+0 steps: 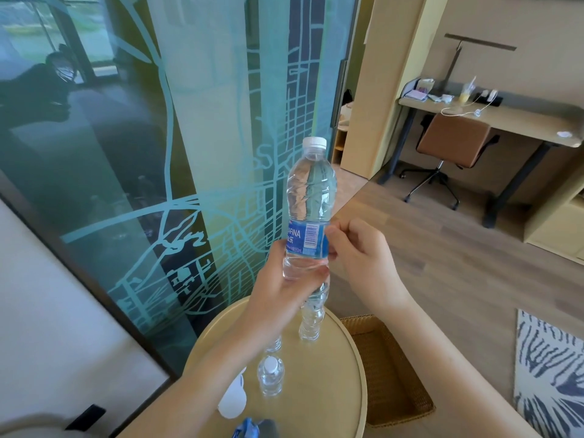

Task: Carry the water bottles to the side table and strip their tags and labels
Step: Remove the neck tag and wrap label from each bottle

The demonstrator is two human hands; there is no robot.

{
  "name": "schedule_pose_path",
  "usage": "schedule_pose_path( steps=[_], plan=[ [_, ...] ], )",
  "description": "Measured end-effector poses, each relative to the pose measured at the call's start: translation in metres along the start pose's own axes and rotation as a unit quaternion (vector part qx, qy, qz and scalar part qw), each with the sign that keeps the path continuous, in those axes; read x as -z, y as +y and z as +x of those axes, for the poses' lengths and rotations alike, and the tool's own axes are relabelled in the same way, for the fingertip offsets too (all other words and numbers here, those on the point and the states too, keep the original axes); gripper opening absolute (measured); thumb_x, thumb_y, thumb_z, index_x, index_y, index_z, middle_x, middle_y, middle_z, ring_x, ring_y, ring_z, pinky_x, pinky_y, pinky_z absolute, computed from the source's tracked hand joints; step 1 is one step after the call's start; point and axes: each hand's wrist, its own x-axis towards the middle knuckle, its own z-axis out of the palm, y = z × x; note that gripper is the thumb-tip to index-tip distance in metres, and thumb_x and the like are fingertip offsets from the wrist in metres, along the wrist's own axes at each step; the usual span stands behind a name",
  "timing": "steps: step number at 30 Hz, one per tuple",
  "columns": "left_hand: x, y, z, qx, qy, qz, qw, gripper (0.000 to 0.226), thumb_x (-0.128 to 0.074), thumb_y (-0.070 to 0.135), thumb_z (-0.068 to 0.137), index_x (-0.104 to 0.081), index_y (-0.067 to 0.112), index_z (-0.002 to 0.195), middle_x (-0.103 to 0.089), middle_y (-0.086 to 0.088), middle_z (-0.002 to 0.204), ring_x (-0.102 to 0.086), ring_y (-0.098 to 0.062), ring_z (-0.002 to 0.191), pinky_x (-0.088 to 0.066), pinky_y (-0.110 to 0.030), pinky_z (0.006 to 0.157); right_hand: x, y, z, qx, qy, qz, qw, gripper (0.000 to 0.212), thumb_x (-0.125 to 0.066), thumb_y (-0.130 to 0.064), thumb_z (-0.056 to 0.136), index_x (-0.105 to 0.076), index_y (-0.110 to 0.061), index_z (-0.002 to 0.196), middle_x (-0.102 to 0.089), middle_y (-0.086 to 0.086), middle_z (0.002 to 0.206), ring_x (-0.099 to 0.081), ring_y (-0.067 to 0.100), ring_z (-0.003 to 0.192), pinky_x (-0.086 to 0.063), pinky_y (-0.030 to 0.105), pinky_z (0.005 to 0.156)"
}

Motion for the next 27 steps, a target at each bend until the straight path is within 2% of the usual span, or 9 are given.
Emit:
schedule_pose_path(
  steps=[3, 6, 8, 11, 15, 17, 20, 23, 27],
  plan=[
    [0.003, 0.000, 0.001, 0.002, -0.006, -0.003, 1.000, 0.036, -0.074, 0.027, 0.084, -0.059, 0.034, 0.116, -0.073, 0.013, 0.104, -0.070, -0.002, 0.094, -0.050, -0.009, 0.073, 0.004, 0.004, 0.005, 0.002, -0.030, 0.030, 0.999, 0.028, -0.055, -0.009, 0.102, -0.063, -0.015, 0.077, -0.069, 0.001, 0.069, -0.061, 0.006, 0.064, -0.051, 0.020, 0.062],
    [0.006, 0.000, 0.002, 0.004, -0.012, -0.004, 1.000, 0.033, -0.075, 0.026, 0.084, -0.061, 0.037, 0.113, -0.073, 0.012, 0.103, -0.071, -0.002, 0.092, -0.051, -0.009, 0.071, 0.006, 0.011, 0.008, 0.005, -0.051, 0.052, 0.997, 0.024, -0.053, -0.006, 0.103, -0.065, 0.000, 0.083, -0.065, -0.009, 0.066, -0.058, 0.002, 0.063, -0.049, 0.016, 0.063],
    [0.007, 0.001, 0.003, 0.004, -0.014, 0.000, 1.000, 0.034, -0.075, 0.029, 0.083, -0.062, 0.037, 0.113, -0.073, 0.014, 0.104, -0.070, 0.000, 0.093, -0.050, -0.007, 0.071, 0.007, 0.014, 0.010, 0.007, -0.059, 0.065, 0.996, 0.023, -0.053, -0.006, 0.103, -0.064, 0.006, 0.087, -0.064, -0.008, 0.068, -0.057, 0.004, 0.065, -0.049, 0.018, 0.064],
    [0.009, 0.001, 0.003, 0.008, -0.025, 0.003, 1.000, 0.036, -0.075, 0.034, 0.081, -0.061, 0.040, 0.115, -0.072, 0.016, 0.108, -0.069, 0.001, 0.098, -0.052, -0.010, 0.076, 0.007, 0.016, 0.009, 0.004, -0.060, 0.081, 0.995, 0.022, -0.053, -0.006, 0.103, -0.064, 0.004, 0.086, -0.063, -0.003, 0.070, -0.057, 0.010, 0.069, -0.049, 0.028, 0.070],
    [0.011, 0.000, 0.005, 0.014, -0.030, 0.001, 0.999, 0.039, -0.075, 0.040, 0.079, -0.062, 0.040, 0.115, -0.072, 0.013, 0.110, -0.070, -0.004, 0.101, -0.058, -0.033, 0.086, 0.009, 0.018, 0.006, -0.009, -0.061, 0.111, 0.992, 0.025, -0.053, -0.007, 0.102, -0.065, -0.008, 0.080, -0.061, -0.005, 0.068, -0.056, 0.013, 0.071, -0.049, 0.040, 0.076],
    [0.012, 0.001, 0.005, 0.017, -0.030, 0.000, 0.999, 0.040, -0.075, 0.041, 0.077, -0.062, 0.036, 0.115, -0.073, 0.010, 0.109, -0.070, -0.008, 0.101, -0.056, -0.037, 0.090, 0.009, 0.018, 0.006, -0.015, -0.064, 0.132, 0.989, 0.025, -0.054, -0.009, 0.100, -0.064, -0.010, 0.078, -0.060, -0.003, 0.069, -0.056, 0.014, 0.072, -0.049, 0.041, 0.077],
    [0.014, 0.004, 0.006, 0.021, -0.034, 0.000, 0.999, 0.041, -0.075, 0.041, 0.076, -0.064, 0.033, 0.115, -0.073, 0.008, 0.109, -0.070, -0.009, 0.101, -0.055, -0.034, 0.089, 0.011, 0.018, 0.007, -0.026, -0.082, 0.170, 0.982, 0.022, -0.054, -0.011, 0.098, -0.063, -0.008, 0.078, -0.059, 0.000, 0.071, -0.057, 0.014, 0.071, -0.050, 0.040, 0.079],
    [0.015, 0.006, 0.006, 0.025, -0.035, 0.005, 0.999, 0.039, -0.075, 0.042, 0.074, -0.066, 0.034, 0.111, -0.074, 0.008, 0.109, -0.070, -0.008, 0.102, -0.056, -0.034, 0.088, 0.013, 0.019, 0.008, -0.042, -0.104, 0.230, 0.967, 0.024, -0.051, -0.006, 0.101, -0.064, -0.004, 0.080, -0.057, 0.003, 0.074, -0.057, 0.014, 0.072, -0.053, 0.031, 0.077],
    [0.016, 0.009, 0.005, 0.030, -0.030, 0.019, 0.999, 0.037, -0.077, 0.046, 0.071, -0.068, 0.036, 0.105, -0.075, 0.011, 0.106, -0.070, -0.002, 0.098, -0.052, -0.016, 0.077, 0.014, 0.019, 0.008, -0.051, -0.103, 0.270, 0.956, 0.024, -0.053, -0.008, 0.100, -0.062, -0.002, 0.079, -0.052, 0.008, 0.076, -0.056, 0.016, 0.075, -0.054, 0.026, 0.075]
  ],
)
